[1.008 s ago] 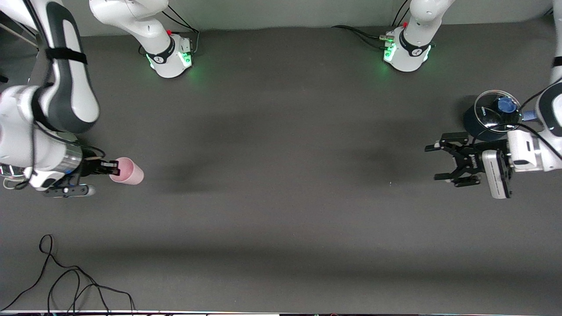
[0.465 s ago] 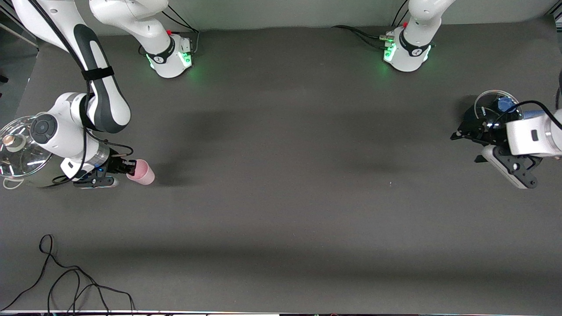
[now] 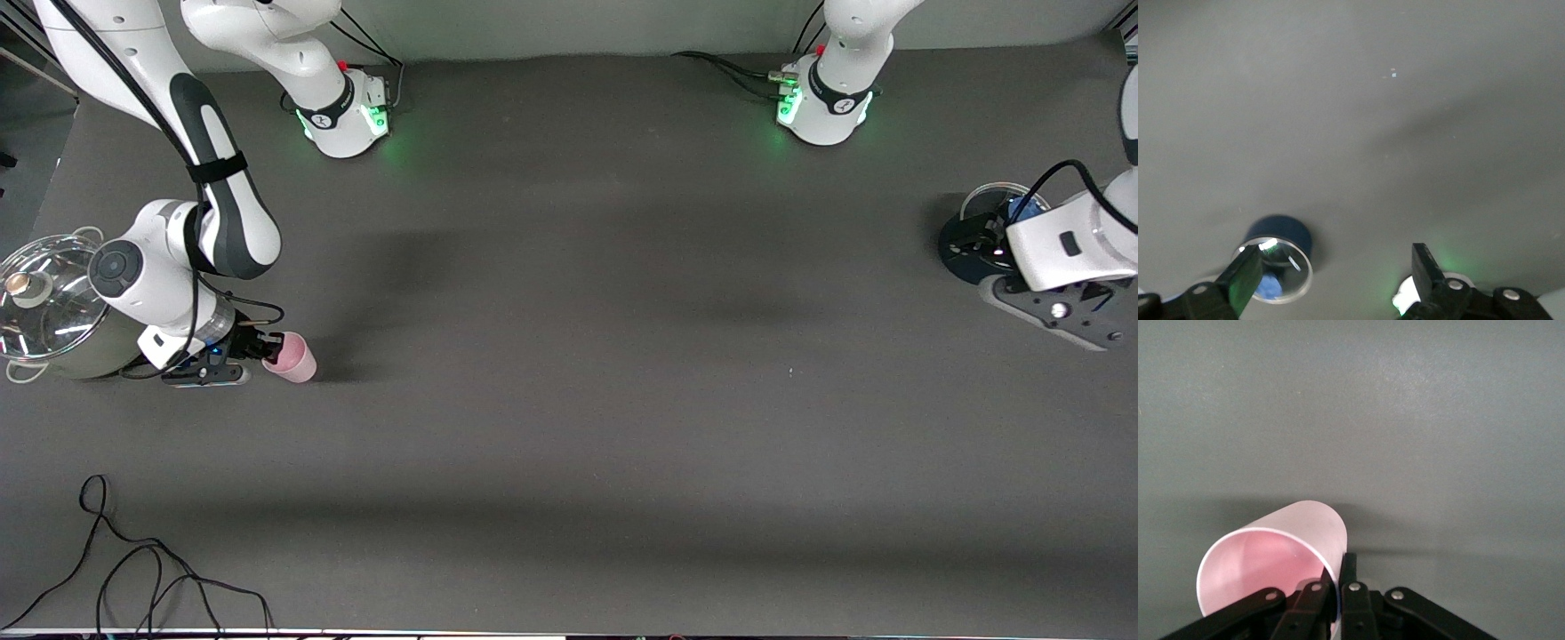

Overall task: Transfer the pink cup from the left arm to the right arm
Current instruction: 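Carry the cup with the right gripper while the left gripper retracts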

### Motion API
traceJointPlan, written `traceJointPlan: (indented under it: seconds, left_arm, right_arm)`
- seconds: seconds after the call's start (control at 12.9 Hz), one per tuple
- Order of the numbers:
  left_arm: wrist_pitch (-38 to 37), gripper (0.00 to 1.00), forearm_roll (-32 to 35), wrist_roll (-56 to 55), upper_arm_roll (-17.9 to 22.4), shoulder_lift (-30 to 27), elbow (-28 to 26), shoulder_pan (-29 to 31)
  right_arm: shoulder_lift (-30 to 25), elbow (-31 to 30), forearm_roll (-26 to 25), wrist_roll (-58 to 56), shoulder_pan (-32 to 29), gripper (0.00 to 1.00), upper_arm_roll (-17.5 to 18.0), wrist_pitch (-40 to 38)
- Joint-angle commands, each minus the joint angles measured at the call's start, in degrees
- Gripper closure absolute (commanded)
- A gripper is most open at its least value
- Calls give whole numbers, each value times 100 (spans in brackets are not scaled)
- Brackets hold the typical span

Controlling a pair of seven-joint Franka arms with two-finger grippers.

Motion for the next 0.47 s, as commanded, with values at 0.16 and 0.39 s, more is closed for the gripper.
traceJointPlan:
  seconds: [0.16,0.39]
  left_arm:
    - [214,0,29,-1020,44,-110,122,-5]
    - [354,0,-24,-942,9,-145,105,-14]
  right_arm:
    - [-412,1,721,-84,84,0,-45,-547]
    - [-1289,211,838,152,181,0,-63,-1767]
